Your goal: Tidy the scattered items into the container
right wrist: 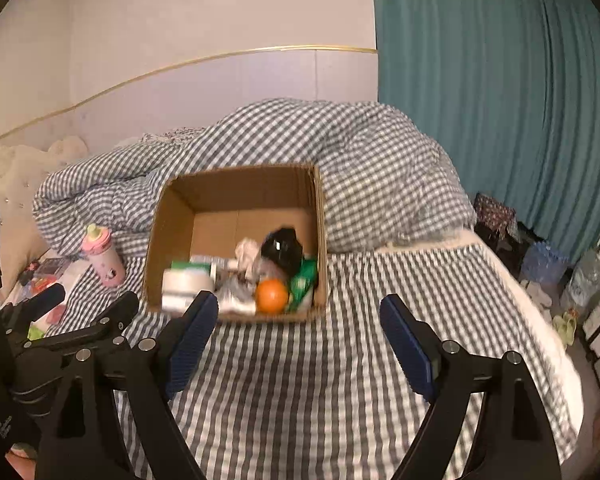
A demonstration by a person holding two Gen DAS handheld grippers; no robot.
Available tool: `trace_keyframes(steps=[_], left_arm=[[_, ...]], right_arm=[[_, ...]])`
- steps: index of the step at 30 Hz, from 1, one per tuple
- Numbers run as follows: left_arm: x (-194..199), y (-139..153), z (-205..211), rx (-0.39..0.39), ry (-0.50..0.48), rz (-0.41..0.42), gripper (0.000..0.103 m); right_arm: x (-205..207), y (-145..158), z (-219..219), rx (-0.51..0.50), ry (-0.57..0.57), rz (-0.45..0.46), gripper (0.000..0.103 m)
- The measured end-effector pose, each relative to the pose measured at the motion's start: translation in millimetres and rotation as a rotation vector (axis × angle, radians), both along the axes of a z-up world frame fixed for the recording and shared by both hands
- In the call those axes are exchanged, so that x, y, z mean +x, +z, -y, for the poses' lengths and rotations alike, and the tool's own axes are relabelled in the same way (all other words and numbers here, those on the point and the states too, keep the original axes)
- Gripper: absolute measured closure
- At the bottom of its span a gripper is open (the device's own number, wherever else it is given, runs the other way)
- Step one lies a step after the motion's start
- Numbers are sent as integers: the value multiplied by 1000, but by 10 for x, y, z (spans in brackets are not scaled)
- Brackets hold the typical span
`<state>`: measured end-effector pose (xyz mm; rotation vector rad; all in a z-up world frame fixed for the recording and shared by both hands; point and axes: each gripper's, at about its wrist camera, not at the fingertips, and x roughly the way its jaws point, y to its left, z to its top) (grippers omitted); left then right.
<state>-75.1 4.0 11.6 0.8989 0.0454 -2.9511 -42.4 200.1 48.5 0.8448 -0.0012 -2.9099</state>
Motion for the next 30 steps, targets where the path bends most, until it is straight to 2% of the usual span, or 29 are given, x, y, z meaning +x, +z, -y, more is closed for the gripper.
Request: trace_keyframes(steps=[3, 9, 12, 22, 30], left_arm=[[188, -121, -40, -38, 5, 10, 0], [388, -197, -74, -30, 1, 35, 0], [409, -237, -89, -33, 1, 59, 0], [449, -213, -34, -42, 31, 37, 0], [372, -287, -17, -70, 50, 85, 0]], right_arm=[[127, -130, -52, -16, -4, 34, 20], [212, -158, -62, -42, 16, 52, 20], [207, -180, -56, -34, 11, 59, 20], [223, -220, -92, -47, -3, 74, 20], [189, -289, -22, -35, -3, 92, 20]])
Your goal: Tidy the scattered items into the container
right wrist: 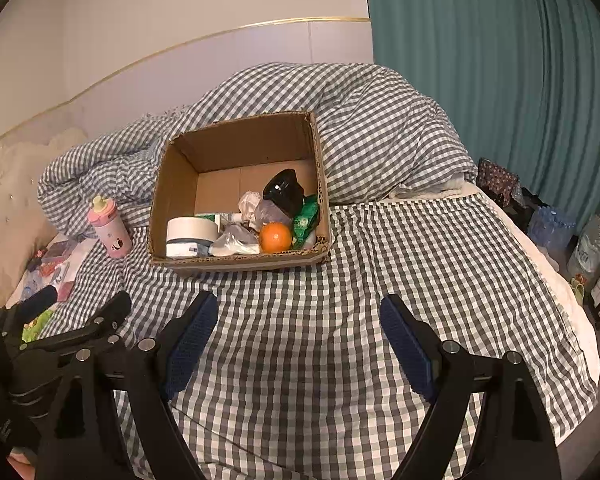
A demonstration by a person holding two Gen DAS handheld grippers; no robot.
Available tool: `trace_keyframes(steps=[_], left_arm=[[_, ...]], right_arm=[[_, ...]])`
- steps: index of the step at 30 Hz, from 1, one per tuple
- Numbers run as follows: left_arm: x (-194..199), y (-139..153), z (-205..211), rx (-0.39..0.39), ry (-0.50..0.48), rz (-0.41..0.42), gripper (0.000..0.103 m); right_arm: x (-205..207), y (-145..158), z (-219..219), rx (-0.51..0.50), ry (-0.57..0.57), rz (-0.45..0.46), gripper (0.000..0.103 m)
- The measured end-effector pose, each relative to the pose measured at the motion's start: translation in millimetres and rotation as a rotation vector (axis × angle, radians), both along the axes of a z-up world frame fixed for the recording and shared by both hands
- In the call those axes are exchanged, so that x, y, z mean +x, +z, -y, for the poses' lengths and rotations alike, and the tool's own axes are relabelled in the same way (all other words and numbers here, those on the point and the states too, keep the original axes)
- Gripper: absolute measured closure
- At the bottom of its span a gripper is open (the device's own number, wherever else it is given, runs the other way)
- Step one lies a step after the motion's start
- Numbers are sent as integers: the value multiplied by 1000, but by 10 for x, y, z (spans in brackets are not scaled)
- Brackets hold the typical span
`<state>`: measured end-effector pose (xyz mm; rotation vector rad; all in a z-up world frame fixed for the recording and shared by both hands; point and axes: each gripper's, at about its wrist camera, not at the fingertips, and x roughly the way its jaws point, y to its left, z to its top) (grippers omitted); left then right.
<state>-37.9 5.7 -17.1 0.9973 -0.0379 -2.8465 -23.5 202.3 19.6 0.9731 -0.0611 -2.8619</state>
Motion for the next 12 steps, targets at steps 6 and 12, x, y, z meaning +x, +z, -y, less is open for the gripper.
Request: trace_keyframes(steps=[6, 12], left_arm=[[-7, -3, 59, -6, 19, -6, 0], [30, -2, 143, 40, 26, -21, 0]], right_arm=[[-37, -52, -3, 7, -10, 21, 20], [-56, -128, -30, 4, -22, 41, 20]])
